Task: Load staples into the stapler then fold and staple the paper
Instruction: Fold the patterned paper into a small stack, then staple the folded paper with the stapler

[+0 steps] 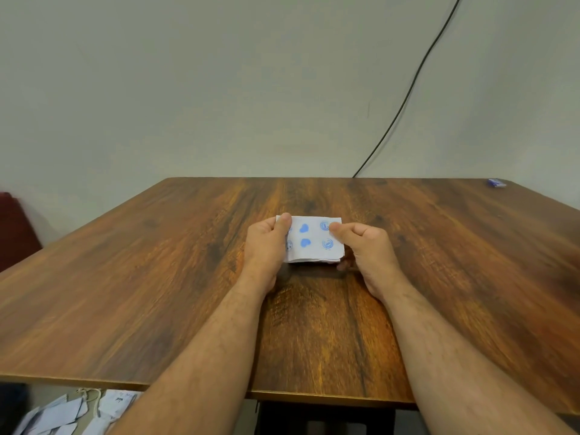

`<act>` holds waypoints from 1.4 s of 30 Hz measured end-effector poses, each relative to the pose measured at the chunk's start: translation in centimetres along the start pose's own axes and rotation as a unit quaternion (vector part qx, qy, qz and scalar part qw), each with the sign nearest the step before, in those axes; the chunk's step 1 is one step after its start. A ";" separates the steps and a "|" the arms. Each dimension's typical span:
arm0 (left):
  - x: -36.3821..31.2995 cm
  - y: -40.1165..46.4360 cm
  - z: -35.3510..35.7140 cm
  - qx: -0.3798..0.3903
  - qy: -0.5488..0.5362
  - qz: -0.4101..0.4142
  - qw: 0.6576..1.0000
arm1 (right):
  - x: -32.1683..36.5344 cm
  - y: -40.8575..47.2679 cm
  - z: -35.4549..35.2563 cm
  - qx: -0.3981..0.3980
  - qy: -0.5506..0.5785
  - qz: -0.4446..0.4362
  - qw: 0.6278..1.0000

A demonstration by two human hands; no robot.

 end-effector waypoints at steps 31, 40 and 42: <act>2.2 1.9 0.4 0.009 -0.110 -0.024 0.994 | -0.4 1.0 -0.9 -0.054 0.058 0.019 0.997; 1.2 1.6 -1.3 -0.088 -0.135 -0.011 0.987 | 2.1 -1.0 1.0 -0.125 -0.278 -0.179 0.935; 1.2 1.5 -1.3 -0.094 -0.130 -0.010 0.987 | 2.1 -1.3 2.1 -0.112 -0.356 -0.208 0.904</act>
Point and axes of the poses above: each hand's wrist, its own y-axis towards the middle knuckle, its own z-axis out of the palm, x = y × z, the point moved 8 cm from there along y, towards the middle knuckle, and after that the axes turned 12 degrees about z, right-handed, at the moved point
